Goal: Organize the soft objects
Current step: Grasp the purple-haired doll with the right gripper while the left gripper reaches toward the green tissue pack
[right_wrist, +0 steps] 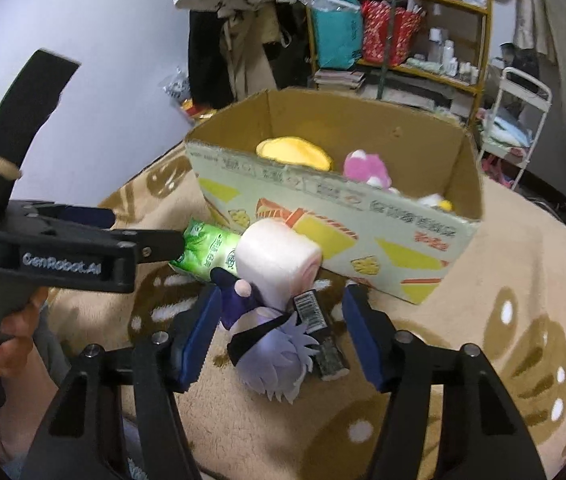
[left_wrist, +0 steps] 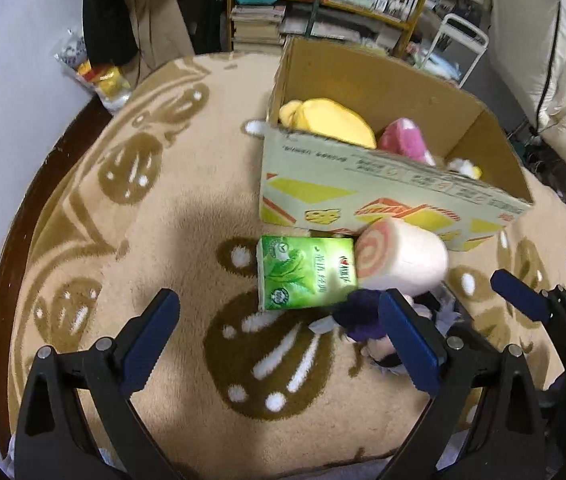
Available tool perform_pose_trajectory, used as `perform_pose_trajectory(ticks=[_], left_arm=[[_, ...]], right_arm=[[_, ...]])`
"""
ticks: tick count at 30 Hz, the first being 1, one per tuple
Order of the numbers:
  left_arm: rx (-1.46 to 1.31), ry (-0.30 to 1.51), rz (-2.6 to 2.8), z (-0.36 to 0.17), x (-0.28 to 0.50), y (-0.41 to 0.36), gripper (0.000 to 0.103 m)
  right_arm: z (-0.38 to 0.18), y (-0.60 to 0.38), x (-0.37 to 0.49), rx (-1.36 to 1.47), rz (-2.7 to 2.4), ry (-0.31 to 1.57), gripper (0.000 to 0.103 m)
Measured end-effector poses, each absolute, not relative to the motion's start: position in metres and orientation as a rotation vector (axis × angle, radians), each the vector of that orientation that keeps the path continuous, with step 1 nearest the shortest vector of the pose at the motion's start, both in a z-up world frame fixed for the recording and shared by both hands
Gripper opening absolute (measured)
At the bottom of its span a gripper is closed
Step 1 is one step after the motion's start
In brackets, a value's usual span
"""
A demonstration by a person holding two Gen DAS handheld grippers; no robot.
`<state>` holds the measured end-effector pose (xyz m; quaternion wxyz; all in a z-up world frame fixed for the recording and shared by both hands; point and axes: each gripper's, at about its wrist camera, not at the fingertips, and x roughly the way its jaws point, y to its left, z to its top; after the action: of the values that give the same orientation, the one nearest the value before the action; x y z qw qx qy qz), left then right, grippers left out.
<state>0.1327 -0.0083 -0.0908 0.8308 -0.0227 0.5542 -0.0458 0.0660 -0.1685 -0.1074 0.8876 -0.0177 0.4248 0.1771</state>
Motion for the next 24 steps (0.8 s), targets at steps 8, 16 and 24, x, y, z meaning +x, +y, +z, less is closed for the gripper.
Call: perform_pose_trajectory(ticks=[8, 16, 24], left_arm=[[-0.079, 1.285, -0.111, -0.120, 0.154, -0.006, 0.098], [-0.097, 1.339, -0.131, -0.138, 0.164, -0.007, 0.098], [-0.124, 1.373, -0.172, -0.150, 0.172, -0.011, 0.098]], right_arm=[[-0.132, -0.154, 0.081, -0.060, 0.425, 0.944, 0.066], [-0.144, -0.140, 0.091, -0.093, 0.487, 0.977, 0.057], [-0.153, -0.126, 0.090, -0.165, 0.510, 1.027, 0.057]])
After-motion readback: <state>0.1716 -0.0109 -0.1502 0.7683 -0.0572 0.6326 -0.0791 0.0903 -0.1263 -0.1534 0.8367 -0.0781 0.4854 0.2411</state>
